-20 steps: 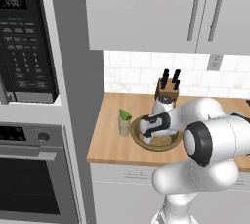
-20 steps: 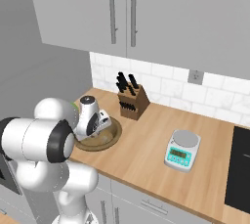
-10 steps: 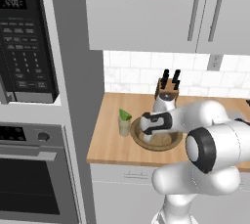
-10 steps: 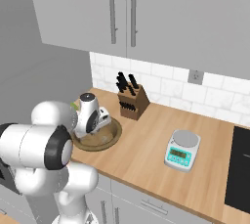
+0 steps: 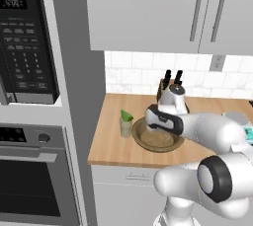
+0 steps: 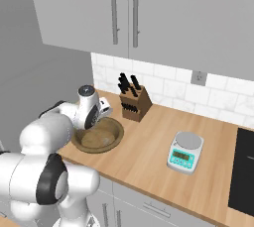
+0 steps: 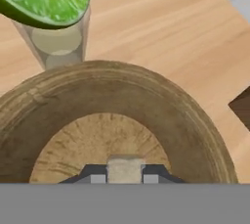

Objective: Grab a lemon wedge from the fridge and one ice cube from the ice bowl, and put them in the glass of lemonade.

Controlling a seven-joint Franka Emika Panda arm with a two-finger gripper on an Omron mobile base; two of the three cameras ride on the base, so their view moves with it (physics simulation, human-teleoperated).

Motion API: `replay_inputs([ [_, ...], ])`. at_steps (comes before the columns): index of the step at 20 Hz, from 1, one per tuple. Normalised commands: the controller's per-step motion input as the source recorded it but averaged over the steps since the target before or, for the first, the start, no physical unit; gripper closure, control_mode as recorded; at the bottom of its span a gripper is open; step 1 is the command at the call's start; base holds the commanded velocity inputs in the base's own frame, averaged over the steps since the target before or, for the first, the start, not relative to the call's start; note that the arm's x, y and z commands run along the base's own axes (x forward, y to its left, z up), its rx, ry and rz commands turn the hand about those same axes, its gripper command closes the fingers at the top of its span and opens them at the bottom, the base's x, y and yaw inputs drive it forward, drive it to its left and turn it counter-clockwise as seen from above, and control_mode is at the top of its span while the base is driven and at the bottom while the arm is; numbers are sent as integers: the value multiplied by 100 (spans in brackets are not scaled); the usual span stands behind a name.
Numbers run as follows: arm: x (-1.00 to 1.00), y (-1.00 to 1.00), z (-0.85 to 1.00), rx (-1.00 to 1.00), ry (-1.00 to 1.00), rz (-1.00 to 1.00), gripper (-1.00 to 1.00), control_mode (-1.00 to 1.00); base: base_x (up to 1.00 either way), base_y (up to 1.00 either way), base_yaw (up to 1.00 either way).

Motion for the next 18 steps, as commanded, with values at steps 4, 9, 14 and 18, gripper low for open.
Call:
replay_inputs([
  [4,-3,20,35,0,-16,-1,100,-100,0,0,0],
  [9,-7,79,19,0,-24,-2,100,-100,0,0,0],
  [14,-35,23,67,9,-13,0,100,-100,0,0,0],
  [18,-9,-19,71,10,-1,-8,100,-100,0,0,0],
])
